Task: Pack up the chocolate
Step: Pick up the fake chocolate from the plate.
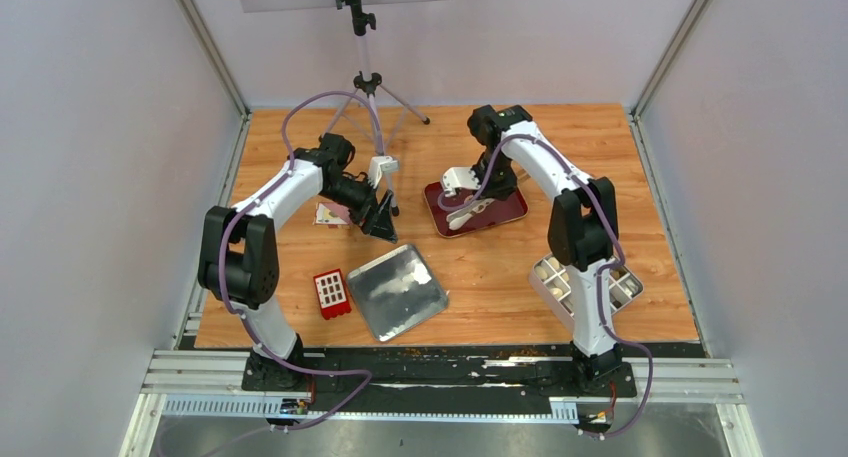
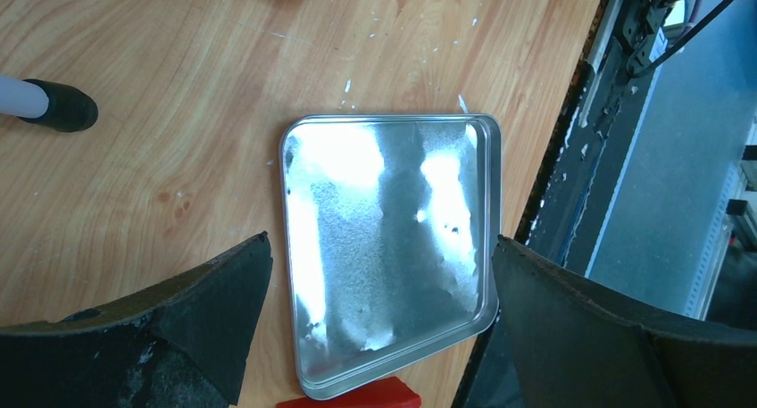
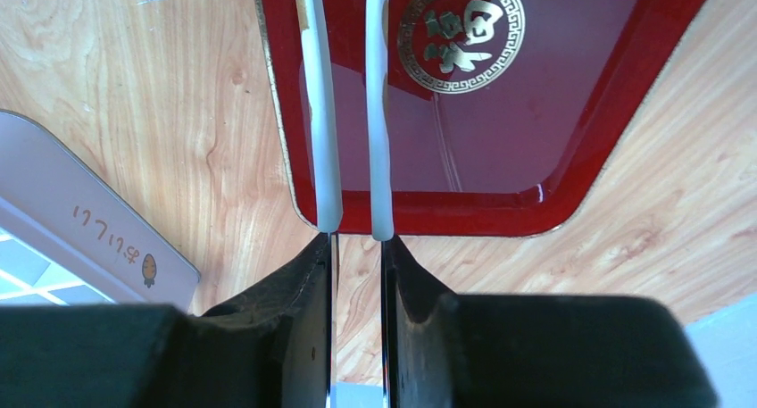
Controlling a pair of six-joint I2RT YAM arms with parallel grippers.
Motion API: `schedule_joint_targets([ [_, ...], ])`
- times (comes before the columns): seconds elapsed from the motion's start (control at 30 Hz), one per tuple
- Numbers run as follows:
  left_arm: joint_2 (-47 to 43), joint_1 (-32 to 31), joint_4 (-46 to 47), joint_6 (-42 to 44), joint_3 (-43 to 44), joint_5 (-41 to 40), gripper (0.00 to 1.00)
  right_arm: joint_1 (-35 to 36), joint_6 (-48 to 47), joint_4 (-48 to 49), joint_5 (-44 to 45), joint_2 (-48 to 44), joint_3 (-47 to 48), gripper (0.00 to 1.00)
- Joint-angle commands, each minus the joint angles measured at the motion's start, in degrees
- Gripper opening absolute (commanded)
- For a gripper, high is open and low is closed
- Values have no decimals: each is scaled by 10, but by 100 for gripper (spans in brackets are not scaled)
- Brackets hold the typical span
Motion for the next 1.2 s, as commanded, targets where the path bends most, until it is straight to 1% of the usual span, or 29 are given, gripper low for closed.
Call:
schedule_joint_targets([
  [0.0, 4, 0, 7, -10, 10, 19, 100, -3, 10, -13, -9, -44, 30, 7],
  [0.13, 8, 0, 5, -11, 14, 21, 100, -11, 20, -23, -7, -64, 22, 6],
  [0.3, 14, 0, -4, -5, 27, 16, 100, -37, 38, -32, 2, -115, -21, 6],
  [0.4, 17, 0, -4, 0, 32, 3, 100, -65, 58, -43, 9, -168, -67, 6],
  [0.5, 21, -1, -1, 6, 31, -10, 100, -99, 74, -44, 22, -240, -137, 5],
  [0.6, 23, -1, 1, 9, 26, -11, 100, -145, 88, -43, 36, -318, -221, 6],
  [0.67, 23, -2, 0, 11, 23, -11, 100, -182, 92, -43, 63, -362, -266, 6],
  [0.77, 21, -3, 1, 15, 17, -17, 100, -227, 95, -44, 86, -424, -316, 6],
  [0.9, 21, -5, -1, 21, 13, -17, 100, -292, 92, -57, 114, -487, -357, 6],
  [1.0, 23, -7, -1, 24, 8, -13, 100, -338, 69, -68, 137, -528, -379, 6],
  [1.17, 26, -9, 17, 19, 0, 1, 100, -436, -13, -74, 184, -584, -421, 6],
])
